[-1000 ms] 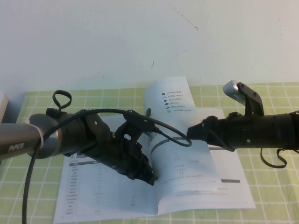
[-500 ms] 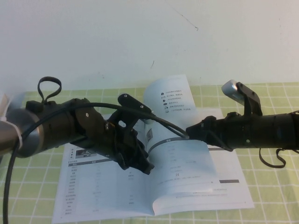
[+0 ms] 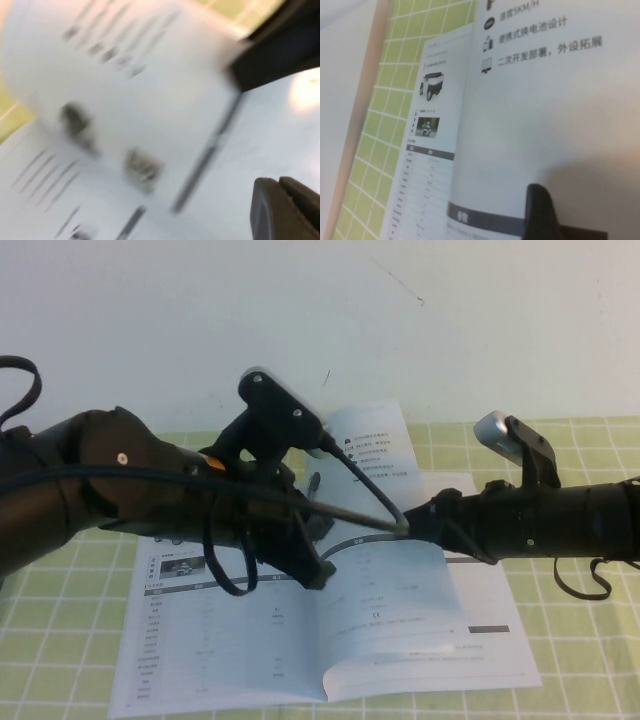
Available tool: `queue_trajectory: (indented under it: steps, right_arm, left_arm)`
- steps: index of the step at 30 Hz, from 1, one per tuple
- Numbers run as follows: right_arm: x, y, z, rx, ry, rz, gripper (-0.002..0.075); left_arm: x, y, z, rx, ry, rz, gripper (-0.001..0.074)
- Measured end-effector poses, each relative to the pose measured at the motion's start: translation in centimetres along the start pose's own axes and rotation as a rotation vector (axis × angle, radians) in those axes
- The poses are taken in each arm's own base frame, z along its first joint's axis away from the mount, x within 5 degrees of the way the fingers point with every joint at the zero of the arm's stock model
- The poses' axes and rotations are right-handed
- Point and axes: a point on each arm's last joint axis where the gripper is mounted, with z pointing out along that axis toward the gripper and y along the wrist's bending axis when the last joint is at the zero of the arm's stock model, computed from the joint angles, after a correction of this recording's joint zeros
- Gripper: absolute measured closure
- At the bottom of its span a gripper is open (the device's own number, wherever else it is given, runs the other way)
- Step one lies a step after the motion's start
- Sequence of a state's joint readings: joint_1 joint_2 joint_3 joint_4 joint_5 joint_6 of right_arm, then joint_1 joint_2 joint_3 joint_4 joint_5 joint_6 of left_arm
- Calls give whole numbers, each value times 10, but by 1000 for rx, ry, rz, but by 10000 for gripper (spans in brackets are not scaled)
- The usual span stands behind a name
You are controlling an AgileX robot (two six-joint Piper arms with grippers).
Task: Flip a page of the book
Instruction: Open the closed book
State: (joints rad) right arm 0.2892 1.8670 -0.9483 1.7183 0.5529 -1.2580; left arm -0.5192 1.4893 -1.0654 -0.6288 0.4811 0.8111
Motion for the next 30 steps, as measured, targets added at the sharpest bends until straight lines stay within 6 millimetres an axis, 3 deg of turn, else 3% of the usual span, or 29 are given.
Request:
queue_trajectory:
  steps: [8, 14, 19, 30]
  right_arm:
    - [0, 1, 0, -16, 5, 0, 328]
    - [1, 2, 0, -26, 8, -2, 328]
    - [1, 3, -1, -31, 8, -5, 328]
    - [1, 4, -1, -33, 8, -6, 328]
  left_arm:
    - [-11, -81, 2, 186, -13, 226, 738]
    - [-9, -123, 8, 267, -13, 340, 738]
    - [-2, -130, 25, 281, 34, 374, 738]
    - [20, -123, 84, 218, 104, 500, 738]
